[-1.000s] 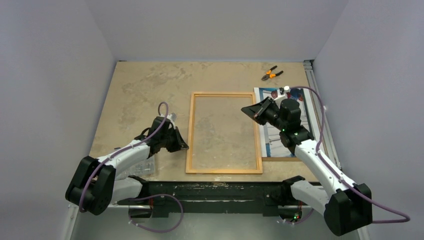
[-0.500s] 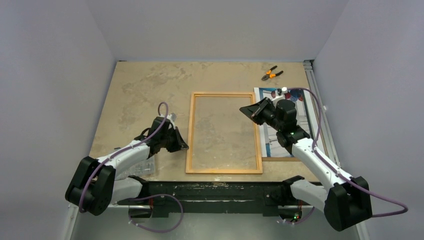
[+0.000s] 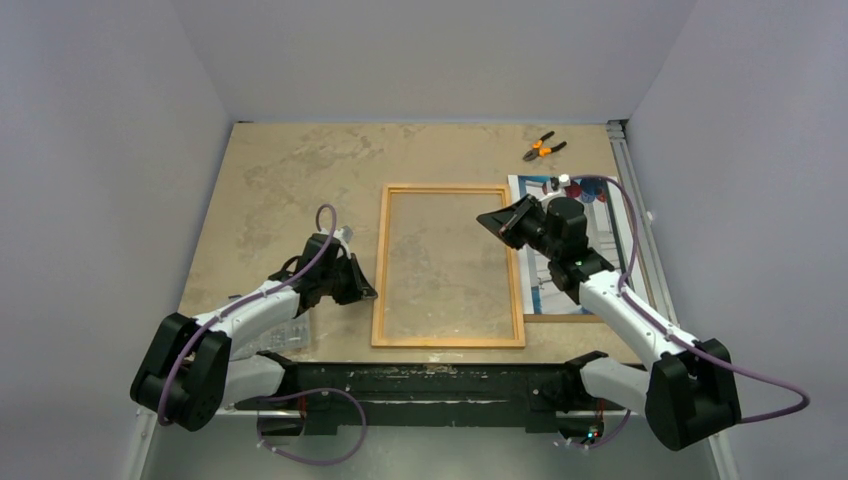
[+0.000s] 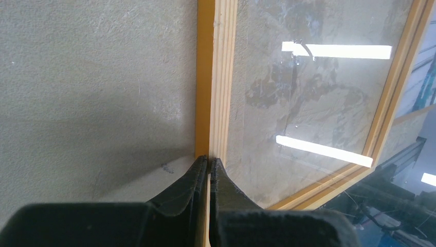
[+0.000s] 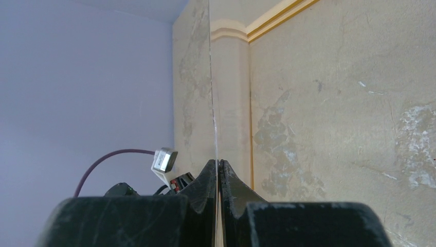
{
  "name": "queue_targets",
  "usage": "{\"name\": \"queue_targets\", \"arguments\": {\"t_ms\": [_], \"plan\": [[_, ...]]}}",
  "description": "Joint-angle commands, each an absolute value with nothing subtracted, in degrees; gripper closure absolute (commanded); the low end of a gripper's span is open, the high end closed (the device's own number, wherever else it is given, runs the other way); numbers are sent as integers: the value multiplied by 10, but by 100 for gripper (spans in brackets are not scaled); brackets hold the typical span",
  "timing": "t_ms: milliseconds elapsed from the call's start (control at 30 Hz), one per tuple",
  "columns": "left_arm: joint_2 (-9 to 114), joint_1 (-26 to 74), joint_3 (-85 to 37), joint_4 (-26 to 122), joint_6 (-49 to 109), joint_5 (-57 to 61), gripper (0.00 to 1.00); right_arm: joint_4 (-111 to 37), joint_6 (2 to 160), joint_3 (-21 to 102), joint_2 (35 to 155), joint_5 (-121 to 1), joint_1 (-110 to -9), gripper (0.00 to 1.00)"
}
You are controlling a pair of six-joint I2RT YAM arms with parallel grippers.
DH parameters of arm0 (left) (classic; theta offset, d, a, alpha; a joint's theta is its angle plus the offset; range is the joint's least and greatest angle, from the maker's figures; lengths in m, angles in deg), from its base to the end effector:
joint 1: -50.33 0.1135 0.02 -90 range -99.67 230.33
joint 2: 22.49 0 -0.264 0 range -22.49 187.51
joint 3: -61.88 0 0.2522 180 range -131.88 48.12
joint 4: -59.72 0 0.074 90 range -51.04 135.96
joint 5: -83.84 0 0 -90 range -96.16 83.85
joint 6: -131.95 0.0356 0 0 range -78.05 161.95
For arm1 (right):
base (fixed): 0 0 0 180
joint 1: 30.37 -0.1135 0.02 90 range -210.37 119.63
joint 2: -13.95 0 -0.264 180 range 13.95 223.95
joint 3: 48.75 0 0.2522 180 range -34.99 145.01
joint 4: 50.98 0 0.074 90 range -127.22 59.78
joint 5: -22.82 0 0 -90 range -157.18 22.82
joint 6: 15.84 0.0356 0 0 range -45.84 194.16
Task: Put the photo into the frame
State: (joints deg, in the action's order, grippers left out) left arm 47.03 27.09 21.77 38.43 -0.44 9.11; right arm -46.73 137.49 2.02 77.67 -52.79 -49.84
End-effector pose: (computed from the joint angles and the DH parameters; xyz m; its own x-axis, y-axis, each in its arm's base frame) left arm 0.1947 -0.0938 0.1531 -0.8851 -0.3277 -0.3304 -0.0850 0.8119 -0.5775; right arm 0.2351 0.0925 0.2616 -0.6137 0.7011 -0.3631 0.0038 0.4625 0.8866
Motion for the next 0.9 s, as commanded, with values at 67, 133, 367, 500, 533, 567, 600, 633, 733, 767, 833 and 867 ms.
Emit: {"name": "queue_targets", "arguments": {"t_ms": [67,133,367,500,533,567,600,633,733,767,833,867], "plan": [[484,275,235,367,12,63,100,-516,1382,37,776,-533,-501,100],[485,275,234,367,12,63,100,-516,1383,40,775,-532,-500,100],[485,275,235,368,11,63,100,-515,1388,54,772,-525,-501,100],[486,275,234,368,13,66,100,-511,1388,59,773,-524,-502,100],[486,275,234,368,13,66,100,-510,1387,61,774,-523,-502,100],[486,275,234,368,13,66,100,-509,1387,63,774,-523,-502,100],[486,275,234,368,13,67,100,-510,1388,63,774,-523,-502,100],[486,275,234,367,13,68,100,-510,1388,64,773,-524,-502,100],[486,275,233,368,13,68,100,-507,1388,69,773,-525,-503,100],[486,275,233,368,13,68,100,-506,1387,69,774,-526,-503,100],[486,275,234,368,13,68,100,-503,1384,70,776,-530,-503,100],[488,275,234,369,13,68,100,-502,1383,69,777,-532,-503,100]]}}
